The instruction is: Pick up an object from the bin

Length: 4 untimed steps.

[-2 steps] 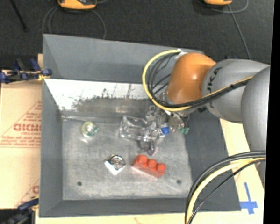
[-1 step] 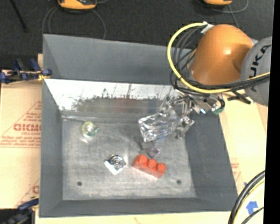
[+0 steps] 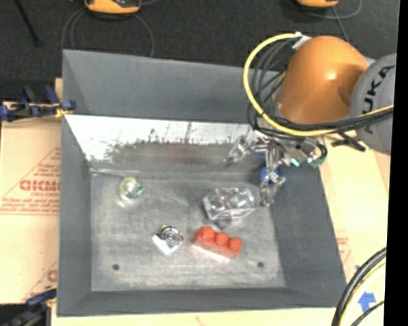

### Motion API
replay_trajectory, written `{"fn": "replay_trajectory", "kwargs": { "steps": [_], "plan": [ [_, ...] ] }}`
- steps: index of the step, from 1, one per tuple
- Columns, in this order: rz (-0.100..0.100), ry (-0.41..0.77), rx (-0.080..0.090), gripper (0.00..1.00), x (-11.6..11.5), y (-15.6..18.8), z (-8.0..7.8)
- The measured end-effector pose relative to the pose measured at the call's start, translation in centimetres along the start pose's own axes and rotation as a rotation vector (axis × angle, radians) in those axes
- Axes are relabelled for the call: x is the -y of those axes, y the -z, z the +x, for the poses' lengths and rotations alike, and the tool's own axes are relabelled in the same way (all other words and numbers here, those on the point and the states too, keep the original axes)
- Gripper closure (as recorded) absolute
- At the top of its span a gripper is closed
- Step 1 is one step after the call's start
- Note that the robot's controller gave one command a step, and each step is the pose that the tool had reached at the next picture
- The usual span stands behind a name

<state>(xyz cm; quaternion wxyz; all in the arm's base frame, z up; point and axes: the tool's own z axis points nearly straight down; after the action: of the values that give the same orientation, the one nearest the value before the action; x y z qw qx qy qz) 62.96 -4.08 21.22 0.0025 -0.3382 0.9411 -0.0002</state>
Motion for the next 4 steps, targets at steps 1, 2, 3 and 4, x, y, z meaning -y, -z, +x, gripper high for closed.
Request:
{"fn": "replay_trajectory", "kwargs": {
  "steps": [1, 2, 3, 4],
  "plan": [
    [-0.005, -0.168, -0.006, 0.00, -0.9, -8.1, -1.9],
    [-0.002, -0.167, -0.001, 0.00, -4.6, -13.5, 1.8],
    [0.007, -0.322, 0.013, 0.00, -11.0, -12.9, 8.3],
    [0.002, -0.146, 0.002, 0.00, -12.8, -13.1, 5.0]
  ]
}}
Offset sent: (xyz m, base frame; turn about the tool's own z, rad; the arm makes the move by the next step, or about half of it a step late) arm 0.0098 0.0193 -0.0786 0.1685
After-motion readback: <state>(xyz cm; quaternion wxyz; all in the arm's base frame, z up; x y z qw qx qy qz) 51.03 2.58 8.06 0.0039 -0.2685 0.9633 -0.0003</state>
